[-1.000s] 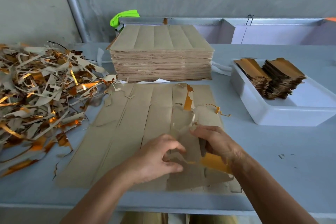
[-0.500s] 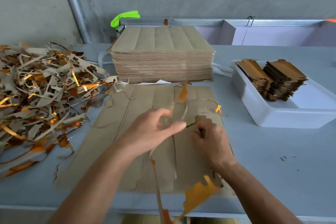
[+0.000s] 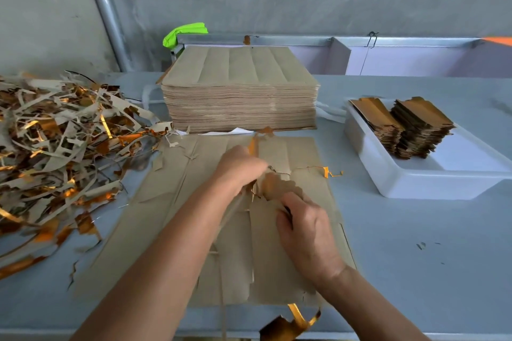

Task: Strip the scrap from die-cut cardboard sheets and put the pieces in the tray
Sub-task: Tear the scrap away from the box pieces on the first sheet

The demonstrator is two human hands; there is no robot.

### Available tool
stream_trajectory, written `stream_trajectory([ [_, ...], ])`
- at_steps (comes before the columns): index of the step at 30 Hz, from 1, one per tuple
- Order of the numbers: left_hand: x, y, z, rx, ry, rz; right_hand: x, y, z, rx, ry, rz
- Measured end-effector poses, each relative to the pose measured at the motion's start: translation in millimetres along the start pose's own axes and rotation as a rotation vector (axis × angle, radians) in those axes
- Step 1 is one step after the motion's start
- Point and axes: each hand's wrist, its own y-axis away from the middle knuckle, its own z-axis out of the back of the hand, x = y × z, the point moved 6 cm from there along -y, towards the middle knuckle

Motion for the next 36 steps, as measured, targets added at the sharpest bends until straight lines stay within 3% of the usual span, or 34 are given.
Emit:
stream_trajectory([
  [6,35.2,-7.2,7.0,-0.156,0.028,0.010,-46.2,13.4,4.3,-0.077,-0.158,-0.356],
  [12,48.7,-6.2,4.3,-0.278,-0.072,-0.075,-74.6,27.3,16.6,-0.326,-0.331,-0.654],
  [28,63.4,9.2,-21.8,-0.309,-0.015,-0.247,-113.9,10.1,115.1,-0.909,-0.397,-0.652],
  [30,64.0,7.9,-23.0,-0.314,-0.035,-0.236,-113.8,0.7,125.0,-0.897,-0.408,-0.622],
  [36,53.3,12.1,-19.4,-0.318,0.023,-0.253,-99.0,-27.3,96.7,-0.641,-0.493,-0.566],
])
